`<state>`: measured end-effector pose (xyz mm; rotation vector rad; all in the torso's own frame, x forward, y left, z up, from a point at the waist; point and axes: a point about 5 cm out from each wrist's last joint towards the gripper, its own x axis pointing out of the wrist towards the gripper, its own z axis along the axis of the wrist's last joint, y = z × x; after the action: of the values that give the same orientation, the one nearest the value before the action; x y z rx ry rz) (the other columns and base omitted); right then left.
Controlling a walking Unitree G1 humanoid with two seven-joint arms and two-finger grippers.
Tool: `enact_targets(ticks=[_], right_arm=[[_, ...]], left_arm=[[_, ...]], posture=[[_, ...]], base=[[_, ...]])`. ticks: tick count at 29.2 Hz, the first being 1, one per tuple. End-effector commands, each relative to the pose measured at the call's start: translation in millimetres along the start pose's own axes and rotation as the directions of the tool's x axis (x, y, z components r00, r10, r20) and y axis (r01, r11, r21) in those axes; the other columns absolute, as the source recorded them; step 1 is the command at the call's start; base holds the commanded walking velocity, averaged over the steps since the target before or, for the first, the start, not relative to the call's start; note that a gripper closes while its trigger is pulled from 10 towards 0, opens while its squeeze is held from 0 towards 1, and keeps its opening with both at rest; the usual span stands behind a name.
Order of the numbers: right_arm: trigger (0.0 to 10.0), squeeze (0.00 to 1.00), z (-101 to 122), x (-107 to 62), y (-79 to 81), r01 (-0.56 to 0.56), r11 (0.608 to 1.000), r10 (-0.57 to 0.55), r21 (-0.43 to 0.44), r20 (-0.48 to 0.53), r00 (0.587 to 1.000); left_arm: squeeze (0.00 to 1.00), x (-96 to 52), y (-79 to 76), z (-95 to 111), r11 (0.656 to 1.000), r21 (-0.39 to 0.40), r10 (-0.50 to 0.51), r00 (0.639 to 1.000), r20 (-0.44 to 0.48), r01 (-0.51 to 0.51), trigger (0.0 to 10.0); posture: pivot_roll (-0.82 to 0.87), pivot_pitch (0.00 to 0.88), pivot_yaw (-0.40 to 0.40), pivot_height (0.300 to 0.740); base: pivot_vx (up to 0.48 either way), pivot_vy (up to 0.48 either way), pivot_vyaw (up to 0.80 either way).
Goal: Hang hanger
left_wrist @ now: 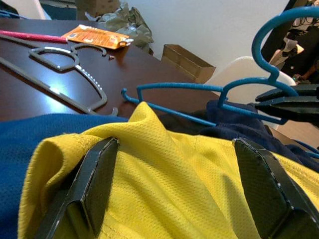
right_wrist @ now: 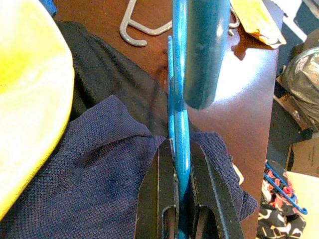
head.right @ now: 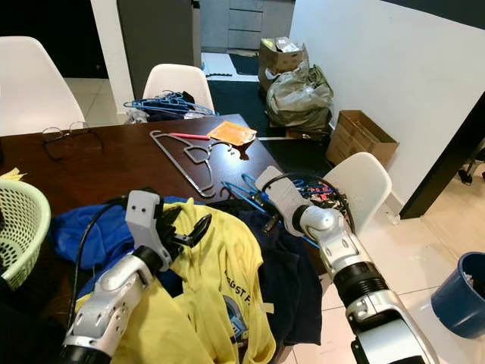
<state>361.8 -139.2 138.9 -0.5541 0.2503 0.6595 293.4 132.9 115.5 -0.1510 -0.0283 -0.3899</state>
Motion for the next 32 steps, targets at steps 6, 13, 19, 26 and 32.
enact_targets(ticks=[6,13,19,26,32], right_arm=[[10.0,0.0,-8.2,14.2,23.1,-0.071,0.997,0.071,0.032,-0.006,0.997],[10.0,0.0,-2.6,20.5,32.8,-0.083,0.996,0.082,0.043,0.019,0.996],[10.0,0.0,-1.3,17.6,24.5,0.019,0.995,-0.025,0.094,0.059,0.998],[10.0,0.0,-6.9,5.9,9.6,0.12,0.978,-0.134,0.172,0.068,0.989],[10.0,0.0,-18.9,-4.8,6.1,0.171,0.968,-0.183,0.182,0.047,0.982]], left_arm=[[0.0,-18.0,5.3,-5.7,0.997,0.021,0.07,0.997,-0.029,-0.07,10.0],[0.0,-38.7,13.2,-15.7,0.991,0.035,0.133,0.989,-0.064,-0.131,10.0],[0.0,-30.5,26.1,5.7,0.981,0.113,0.16,0.987,-0.008,-0.158,10.0],[0.0,-9.6,33.5,48.1,0.975,0.161,0.132,0.985,0.115,-0.15,10.0],[0.0,7.1,30.2,75.5,0.972,0.223,0.046,0.988,0.144,-0.078,10.0]], posture=[[0.25,0.0,-0.198,0.74],[0.27,0.0,-0.197,0.74],[0.18,0.0,-0.101,0.74],[0.07,0.0,-0.013,0.74],[0.02,0.0,0.027,0.74]], base=[[0.0,0.0,0.0],[0.0,0.0,0.0],[0.0,0.0,0.0],[0.0,0.0,-0.8],[0.0,0.0,-0.27]])
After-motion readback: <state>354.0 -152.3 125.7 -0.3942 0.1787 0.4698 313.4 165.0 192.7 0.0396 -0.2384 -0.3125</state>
